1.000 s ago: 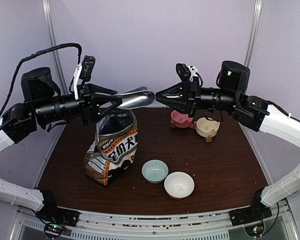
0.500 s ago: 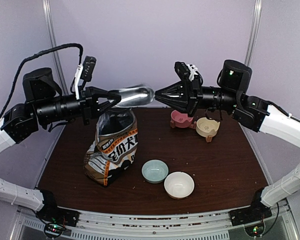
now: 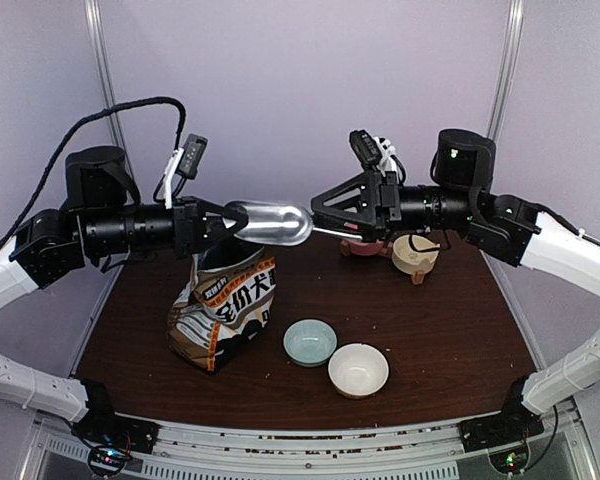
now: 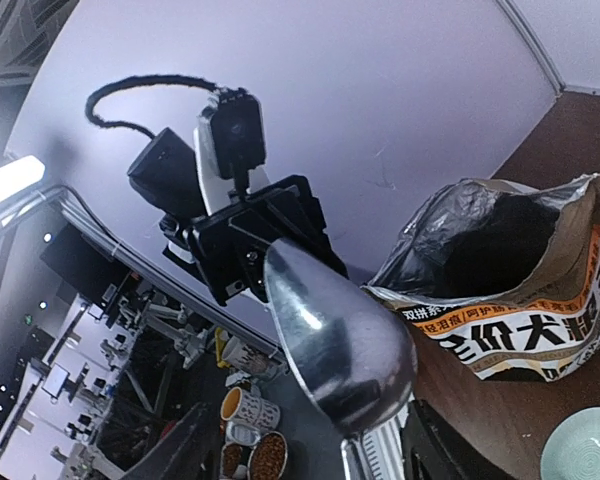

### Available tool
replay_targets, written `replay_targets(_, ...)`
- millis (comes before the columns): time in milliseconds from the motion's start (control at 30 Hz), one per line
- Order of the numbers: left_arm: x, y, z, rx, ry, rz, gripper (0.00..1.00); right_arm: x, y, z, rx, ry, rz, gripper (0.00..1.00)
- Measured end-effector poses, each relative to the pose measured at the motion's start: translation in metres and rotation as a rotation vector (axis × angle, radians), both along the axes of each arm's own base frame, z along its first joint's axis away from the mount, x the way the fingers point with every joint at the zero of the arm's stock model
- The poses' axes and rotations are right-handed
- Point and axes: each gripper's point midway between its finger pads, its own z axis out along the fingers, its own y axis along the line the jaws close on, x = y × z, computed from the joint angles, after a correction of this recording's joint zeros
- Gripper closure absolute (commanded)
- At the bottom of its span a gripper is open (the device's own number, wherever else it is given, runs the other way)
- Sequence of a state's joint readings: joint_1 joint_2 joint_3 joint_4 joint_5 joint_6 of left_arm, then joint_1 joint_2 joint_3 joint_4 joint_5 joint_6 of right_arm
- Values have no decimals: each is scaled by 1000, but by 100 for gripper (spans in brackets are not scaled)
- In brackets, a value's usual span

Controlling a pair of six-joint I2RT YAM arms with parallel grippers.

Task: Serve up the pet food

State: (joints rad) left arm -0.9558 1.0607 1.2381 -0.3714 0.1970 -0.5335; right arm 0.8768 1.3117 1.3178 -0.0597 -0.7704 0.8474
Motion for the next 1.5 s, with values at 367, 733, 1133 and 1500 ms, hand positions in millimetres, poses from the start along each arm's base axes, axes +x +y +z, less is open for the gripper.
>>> replay_targets(367,-8,2,-83,-27,520,98,100,-25,-14,-52,-84,-204,19,32)
replay_targets(733,-14,6,-73,-123,665,93,100,-19,-41,-80,-98,-358,-147,35)
replay_targets(1133,-22,3,-71,-143,751,52,100,-33,-18,-72,-57,-437,-95,62)
replay_targets(1500,-25,2,-71,-144,765,38,100,-29,-4,-69,-38,-425,-89,76)
